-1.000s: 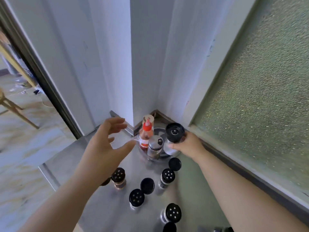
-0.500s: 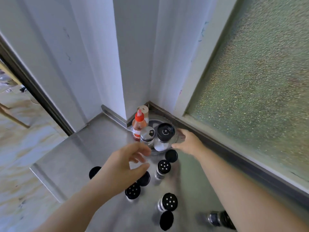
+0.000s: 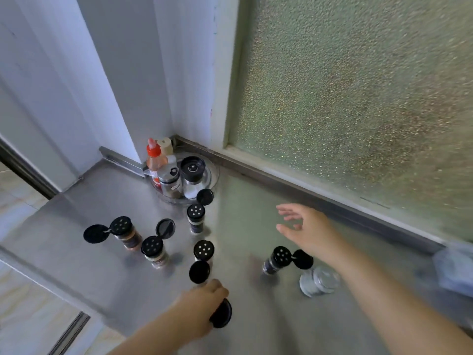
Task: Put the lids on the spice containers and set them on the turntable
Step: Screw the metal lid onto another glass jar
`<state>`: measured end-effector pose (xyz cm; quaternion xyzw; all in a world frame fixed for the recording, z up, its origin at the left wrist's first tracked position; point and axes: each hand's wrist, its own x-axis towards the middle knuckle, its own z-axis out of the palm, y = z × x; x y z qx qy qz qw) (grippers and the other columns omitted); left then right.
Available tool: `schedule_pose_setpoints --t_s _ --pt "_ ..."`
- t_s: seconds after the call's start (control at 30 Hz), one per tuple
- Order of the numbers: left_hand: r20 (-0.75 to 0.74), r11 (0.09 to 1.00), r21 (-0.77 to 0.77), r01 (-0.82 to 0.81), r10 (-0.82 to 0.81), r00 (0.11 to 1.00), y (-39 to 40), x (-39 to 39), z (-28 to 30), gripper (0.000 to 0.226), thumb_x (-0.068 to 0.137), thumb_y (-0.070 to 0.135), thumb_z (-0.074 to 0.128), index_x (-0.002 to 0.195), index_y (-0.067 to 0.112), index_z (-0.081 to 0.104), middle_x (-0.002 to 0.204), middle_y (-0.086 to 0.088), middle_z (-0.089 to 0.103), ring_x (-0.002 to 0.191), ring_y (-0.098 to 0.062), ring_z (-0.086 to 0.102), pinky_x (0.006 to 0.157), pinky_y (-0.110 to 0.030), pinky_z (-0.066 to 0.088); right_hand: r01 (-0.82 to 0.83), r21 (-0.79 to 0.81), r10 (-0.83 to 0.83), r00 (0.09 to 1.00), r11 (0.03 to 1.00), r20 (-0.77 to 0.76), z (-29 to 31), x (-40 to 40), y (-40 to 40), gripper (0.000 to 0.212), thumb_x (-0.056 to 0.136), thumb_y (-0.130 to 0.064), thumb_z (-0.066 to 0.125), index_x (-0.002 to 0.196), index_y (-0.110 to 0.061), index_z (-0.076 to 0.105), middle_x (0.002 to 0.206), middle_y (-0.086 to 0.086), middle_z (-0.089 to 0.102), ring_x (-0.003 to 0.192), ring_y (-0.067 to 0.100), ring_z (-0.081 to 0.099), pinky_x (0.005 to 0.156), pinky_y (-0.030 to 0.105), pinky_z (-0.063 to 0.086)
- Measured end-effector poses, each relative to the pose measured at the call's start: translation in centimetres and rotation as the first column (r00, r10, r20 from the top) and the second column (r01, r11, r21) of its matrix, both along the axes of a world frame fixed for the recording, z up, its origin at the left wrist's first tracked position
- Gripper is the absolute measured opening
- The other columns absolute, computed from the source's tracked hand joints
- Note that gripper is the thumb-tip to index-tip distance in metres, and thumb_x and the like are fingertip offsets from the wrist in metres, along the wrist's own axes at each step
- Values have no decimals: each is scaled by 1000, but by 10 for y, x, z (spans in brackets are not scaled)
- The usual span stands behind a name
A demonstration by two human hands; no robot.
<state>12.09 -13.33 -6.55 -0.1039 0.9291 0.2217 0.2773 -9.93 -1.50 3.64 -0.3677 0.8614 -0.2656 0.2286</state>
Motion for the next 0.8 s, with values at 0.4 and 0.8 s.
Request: schedule_pose_setpoints --t_s 0.4,0.8 --pt "-188 972 62 -227 234 954 52 -31 -14 66 73 33 62 133 22 37 127 0 41 120 -21 43 97 -29 40 185 69 -182 982 980 -48 -16 -16 110 42 84 -21 66 124 -21 55 115 -8 60 104 8 56 99 28 42" --pt "-214 639 699 -320 614 760 114 -94 55 52 50 28 77 96 40 55 96 9 60 75 4 59 78 -20 52 365 -49 -348 914 930 209 -21 15 138 23 90 -8 47 87 -26 59 91 2 62 79 17 61 76 31 51"
